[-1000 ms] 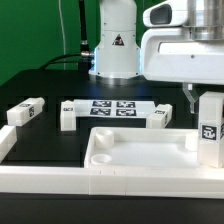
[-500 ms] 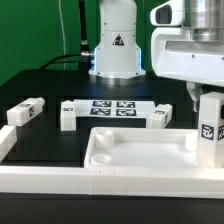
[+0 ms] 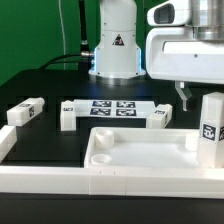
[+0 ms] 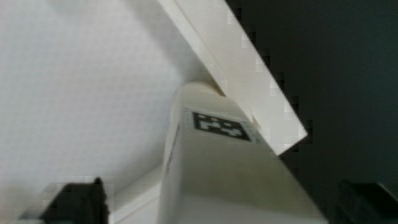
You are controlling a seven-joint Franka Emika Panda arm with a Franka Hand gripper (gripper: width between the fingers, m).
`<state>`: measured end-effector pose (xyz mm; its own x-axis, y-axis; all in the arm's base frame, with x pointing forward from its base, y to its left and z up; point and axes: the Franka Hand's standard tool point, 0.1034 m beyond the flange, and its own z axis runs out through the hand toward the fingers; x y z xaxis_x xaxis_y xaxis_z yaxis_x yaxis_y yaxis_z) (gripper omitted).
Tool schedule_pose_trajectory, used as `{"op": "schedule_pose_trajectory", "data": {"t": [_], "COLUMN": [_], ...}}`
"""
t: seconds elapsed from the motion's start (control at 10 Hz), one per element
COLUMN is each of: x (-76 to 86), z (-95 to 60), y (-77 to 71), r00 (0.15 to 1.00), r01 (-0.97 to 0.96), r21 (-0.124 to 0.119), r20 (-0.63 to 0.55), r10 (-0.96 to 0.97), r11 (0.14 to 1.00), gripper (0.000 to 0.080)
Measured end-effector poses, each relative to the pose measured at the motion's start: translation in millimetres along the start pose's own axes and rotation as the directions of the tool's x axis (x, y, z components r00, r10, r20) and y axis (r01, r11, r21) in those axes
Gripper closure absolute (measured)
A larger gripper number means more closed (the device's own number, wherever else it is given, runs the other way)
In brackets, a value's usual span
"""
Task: Assemble desk
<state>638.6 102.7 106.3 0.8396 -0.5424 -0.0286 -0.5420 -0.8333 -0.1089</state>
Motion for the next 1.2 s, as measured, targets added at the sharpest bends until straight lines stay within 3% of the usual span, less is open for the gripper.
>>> {"op": "schedule_pose_trajectory", "data": {"t": [0.3,0.6,1.2], "x": [-3.7,-2.6,0.5], "z": [0.5,0.4,-0.7], "y": [-4.5,-3.4,-1.2], "r00": [0.972,0.892,0.572], "r01": [0.235,0.452,0.82], "r21": [-0.006,-0.009,-0.04], "r20": [-0.003,-0.003,0.01], "r10": [-0.235,-0.452,-0.82], "r11": [0.972,0.892,0.571], "gripper": [0.0151,0.0151,0.0151]}}
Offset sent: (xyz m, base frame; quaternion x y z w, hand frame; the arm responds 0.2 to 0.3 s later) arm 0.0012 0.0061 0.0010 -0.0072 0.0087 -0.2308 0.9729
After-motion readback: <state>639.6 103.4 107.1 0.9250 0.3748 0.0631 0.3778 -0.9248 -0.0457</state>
